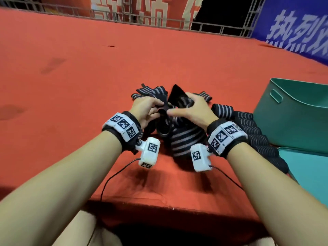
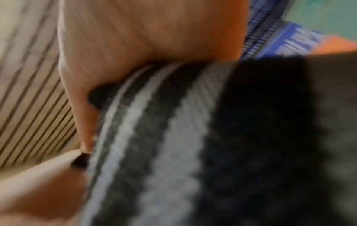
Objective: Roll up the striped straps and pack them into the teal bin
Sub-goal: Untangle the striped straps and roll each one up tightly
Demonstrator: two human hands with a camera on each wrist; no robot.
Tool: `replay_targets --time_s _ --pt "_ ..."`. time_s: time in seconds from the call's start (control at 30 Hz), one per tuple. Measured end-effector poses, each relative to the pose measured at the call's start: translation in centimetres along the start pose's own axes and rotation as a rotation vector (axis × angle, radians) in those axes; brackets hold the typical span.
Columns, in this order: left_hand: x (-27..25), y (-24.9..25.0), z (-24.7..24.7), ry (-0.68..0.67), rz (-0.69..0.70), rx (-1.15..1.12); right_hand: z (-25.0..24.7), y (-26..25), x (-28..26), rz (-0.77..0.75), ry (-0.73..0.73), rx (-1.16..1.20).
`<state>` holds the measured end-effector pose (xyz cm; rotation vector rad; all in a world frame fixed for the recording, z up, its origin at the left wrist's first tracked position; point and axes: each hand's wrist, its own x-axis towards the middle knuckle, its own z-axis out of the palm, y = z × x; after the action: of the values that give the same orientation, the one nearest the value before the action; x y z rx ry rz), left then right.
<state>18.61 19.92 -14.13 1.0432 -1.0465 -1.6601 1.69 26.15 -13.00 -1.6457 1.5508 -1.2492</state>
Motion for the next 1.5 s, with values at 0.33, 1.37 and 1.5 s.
replay_targets --time_s 0.33,1.37,1.5 --pt "-0.1 -2.3 1.8 0.12 0.008 -0.049 -0.4 2.5 -2.7 -0.028 0.037 -0.256" --pt "-0.4 -3.2 -0.5 -0.059 0.24 0.455 -5.2 3.3 -3.5 0.179 0.324 0.426" --pt "-1.3 -3.4 0.6 -0.037 0.262 0.339 -3.6 2.5 -3.7 0.129 0.282 0.308"
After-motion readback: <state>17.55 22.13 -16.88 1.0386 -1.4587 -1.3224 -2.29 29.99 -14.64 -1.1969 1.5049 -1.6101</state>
